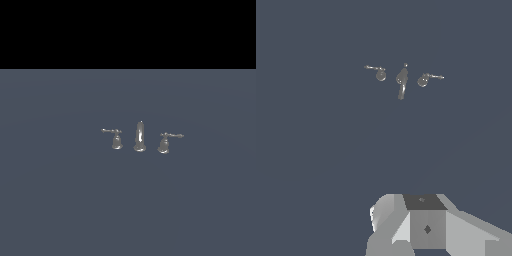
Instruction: Turn on the faucet by rotating a designated handle.
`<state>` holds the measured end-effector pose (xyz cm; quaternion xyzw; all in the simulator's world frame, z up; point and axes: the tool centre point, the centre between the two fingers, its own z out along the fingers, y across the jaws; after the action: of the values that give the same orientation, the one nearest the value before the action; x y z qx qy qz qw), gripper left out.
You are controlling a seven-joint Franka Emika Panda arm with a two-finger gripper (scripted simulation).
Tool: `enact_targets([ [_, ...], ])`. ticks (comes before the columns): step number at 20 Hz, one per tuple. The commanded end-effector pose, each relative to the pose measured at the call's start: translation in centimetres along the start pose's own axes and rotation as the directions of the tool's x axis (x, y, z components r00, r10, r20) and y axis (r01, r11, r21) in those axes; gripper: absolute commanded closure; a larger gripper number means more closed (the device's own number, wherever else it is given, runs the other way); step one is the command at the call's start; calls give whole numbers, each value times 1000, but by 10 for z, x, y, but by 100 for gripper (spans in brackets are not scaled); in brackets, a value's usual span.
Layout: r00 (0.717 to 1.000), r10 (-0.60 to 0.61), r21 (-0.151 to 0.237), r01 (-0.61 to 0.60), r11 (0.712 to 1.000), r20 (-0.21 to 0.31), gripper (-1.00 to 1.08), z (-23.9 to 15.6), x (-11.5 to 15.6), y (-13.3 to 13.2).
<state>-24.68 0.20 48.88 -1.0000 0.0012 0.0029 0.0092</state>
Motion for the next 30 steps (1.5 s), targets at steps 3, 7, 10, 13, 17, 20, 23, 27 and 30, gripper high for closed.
enact_targets([
  [3, 1000, 3, 0, -3, 1000, 0, 108, 1, 1, 0],
  [7, 1000, 24, 0, -24, 1000, 0, 108, 6, 5, -1],
  [10, 999, 55, 0, -55, 999, -1, 108, 13, 11, -3],
  [13, 995, 97, 0, -97, 995, -1, 108, 24, 20, -5],
  [17, 985, 174, 0, -174, 985, -2, 108, 43, 36, -8],
  [20, 970, 244, 1, -244, 970, -3, 108, 60, 51, -9],
  [23, 947, 322, 1, -322, 947, -3, 108, 80, 69, -9],
  [27, 905, 425, 2, -425, 905, -4, 108, 107, 93, -7],
  [30, 866, 499, 2, -499, 866, -5, 108, 128, 110, -4],
])
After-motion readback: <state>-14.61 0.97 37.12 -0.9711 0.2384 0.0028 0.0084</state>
